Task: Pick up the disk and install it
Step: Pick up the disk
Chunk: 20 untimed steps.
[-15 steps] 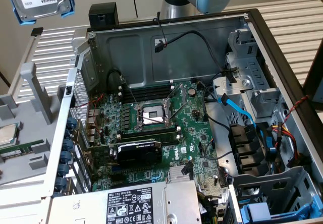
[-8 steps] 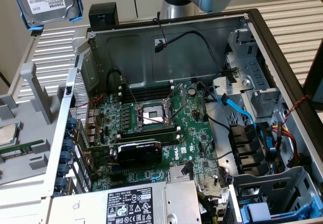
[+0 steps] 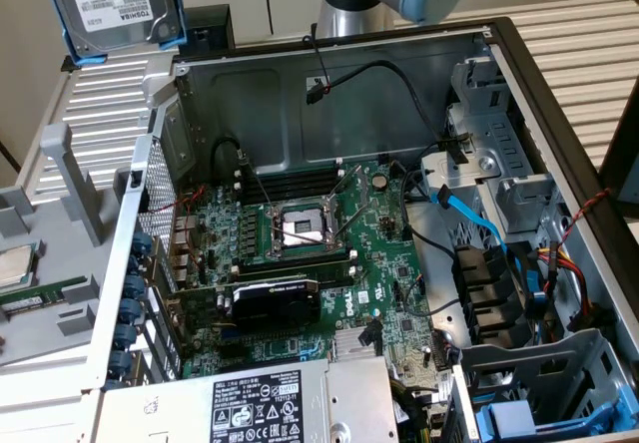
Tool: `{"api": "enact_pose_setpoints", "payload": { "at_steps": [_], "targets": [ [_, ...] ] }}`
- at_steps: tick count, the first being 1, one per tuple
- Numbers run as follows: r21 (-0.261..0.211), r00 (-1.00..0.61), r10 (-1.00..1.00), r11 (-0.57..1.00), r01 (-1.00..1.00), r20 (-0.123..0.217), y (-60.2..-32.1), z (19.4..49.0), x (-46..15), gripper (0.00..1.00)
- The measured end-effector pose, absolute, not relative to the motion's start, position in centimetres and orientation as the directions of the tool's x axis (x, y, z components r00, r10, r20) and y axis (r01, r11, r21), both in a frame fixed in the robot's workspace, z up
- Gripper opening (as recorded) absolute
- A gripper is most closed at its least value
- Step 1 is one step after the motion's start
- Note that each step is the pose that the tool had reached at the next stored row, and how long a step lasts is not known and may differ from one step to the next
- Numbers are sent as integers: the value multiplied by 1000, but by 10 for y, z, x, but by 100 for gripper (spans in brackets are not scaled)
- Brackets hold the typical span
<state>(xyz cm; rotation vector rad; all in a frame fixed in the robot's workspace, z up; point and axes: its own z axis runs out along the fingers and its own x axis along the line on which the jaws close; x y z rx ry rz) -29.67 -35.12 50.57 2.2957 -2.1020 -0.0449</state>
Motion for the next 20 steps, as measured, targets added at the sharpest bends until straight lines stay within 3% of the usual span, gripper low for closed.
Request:
{"api": "enact_pose_setpoints", "payload": {
  "at_steps": [10, 20],
  "targets": [
    [47, 88, -996, -88, -995, -3, -354, 506, -281, 37],
    [19, 88, -996, -88, -996, -3, -359, 506, -255, 37]
  ]
}}
